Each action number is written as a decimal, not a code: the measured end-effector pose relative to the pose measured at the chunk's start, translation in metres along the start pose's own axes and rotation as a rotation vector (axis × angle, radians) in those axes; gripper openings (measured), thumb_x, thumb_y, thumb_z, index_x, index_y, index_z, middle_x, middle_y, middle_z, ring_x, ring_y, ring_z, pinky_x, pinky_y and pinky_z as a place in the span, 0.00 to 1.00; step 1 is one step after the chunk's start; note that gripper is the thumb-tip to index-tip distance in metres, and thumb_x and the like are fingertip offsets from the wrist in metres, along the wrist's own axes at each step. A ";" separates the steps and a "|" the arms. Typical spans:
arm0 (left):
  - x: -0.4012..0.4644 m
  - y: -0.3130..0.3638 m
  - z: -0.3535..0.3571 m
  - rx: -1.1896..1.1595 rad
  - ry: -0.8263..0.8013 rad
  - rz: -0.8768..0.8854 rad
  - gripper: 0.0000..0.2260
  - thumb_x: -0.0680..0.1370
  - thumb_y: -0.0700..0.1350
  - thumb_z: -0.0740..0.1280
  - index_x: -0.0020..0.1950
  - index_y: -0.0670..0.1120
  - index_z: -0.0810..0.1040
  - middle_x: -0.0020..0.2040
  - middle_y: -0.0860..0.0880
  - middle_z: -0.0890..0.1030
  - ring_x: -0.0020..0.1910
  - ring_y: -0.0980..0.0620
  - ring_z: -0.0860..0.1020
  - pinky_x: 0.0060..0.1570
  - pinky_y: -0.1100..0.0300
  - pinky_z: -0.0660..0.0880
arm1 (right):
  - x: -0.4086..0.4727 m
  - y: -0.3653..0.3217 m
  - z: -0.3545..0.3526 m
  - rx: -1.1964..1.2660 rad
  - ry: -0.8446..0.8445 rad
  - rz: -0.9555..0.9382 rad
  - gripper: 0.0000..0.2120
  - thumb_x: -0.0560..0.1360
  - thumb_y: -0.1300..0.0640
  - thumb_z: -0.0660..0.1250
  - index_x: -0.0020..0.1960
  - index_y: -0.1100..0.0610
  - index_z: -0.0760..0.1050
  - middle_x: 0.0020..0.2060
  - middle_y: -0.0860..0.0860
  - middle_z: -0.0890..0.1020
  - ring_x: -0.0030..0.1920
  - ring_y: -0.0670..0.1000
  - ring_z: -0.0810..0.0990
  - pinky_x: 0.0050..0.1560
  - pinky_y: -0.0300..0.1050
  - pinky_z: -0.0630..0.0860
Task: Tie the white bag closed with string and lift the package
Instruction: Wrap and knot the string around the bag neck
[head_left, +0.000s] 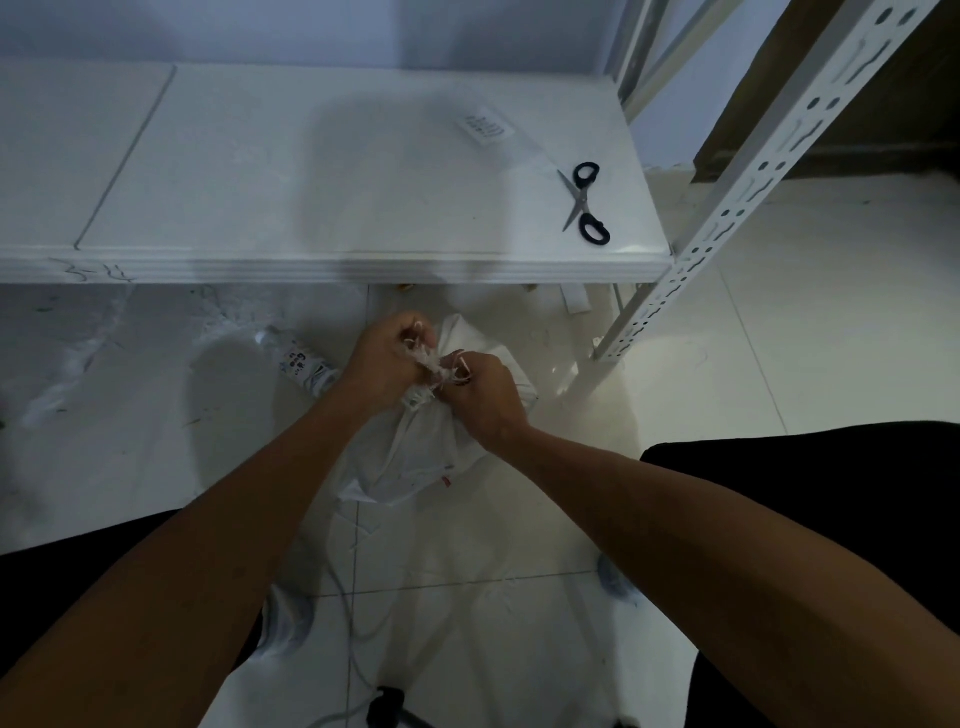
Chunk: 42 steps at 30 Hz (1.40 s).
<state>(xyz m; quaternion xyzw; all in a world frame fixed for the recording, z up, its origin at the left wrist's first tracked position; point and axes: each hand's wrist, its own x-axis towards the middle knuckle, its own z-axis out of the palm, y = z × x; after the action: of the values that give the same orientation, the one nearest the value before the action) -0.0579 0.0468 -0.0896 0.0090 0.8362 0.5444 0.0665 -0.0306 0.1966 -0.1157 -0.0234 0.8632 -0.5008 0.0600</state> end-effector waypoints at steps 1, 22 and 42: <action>-0.001 0.000 -0.001 -0.035 -0.009 -0.051 0.21 0.58 0.29 0.77 0.43 0.49 0.78 0.42 0.49 0.75 0.38 0.56 0.73 0.37 0.63 0.72 | 0.000 -0.001 0.001 0.007 0.001 0.006 0.03 0.70 0.59 0.72 0.44 0.56 0.83 0.38 0.49 0.85 0.38 0.44 0.80 0.39 0.39 0.76; 0.002 -0.005 -0.007 0.594 -0.217 0.226 0.20 0.58 0.51 0.78 0.46 0.44 0.86 0.42 0.41 0.85 0.41 0.43 0.83 0.44 0.50 0.78 | -0.001 -0.004 -0.008 0.119 -0.059 0.083 0.18 0.69 0.61 0.75 0.54 0.58 0.69 0.34 0.46 0.72 0.32 0.42 0.70 0.32 0.33 0.67; -0.005 -0.001 -0.001 0.579 -0.045 0.429 0.08 0.69 0.45 0.67 0.33 0.43 0.82 0.31 0.45 0.79 0.30 0.46 0.78 0.29 0.54 0.73 | 0.004 0.000 -0.011 -0.043 -0.071 -0.024 0.06 0.72 0.57 0.72 0.47 0.57 0.82 0.38 0.51 0.85 0.38 0.48 0.82 0.39 0.46 0.77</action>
<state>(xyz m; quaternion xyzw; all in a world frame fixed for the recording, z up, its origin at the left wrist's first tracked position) -0.0527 0.0447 -0.0894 0.2149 0.9330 0.2863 -0.0361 -0.0364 0.2062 -0.1107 -0.0529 0.8707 -0.4816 0.0841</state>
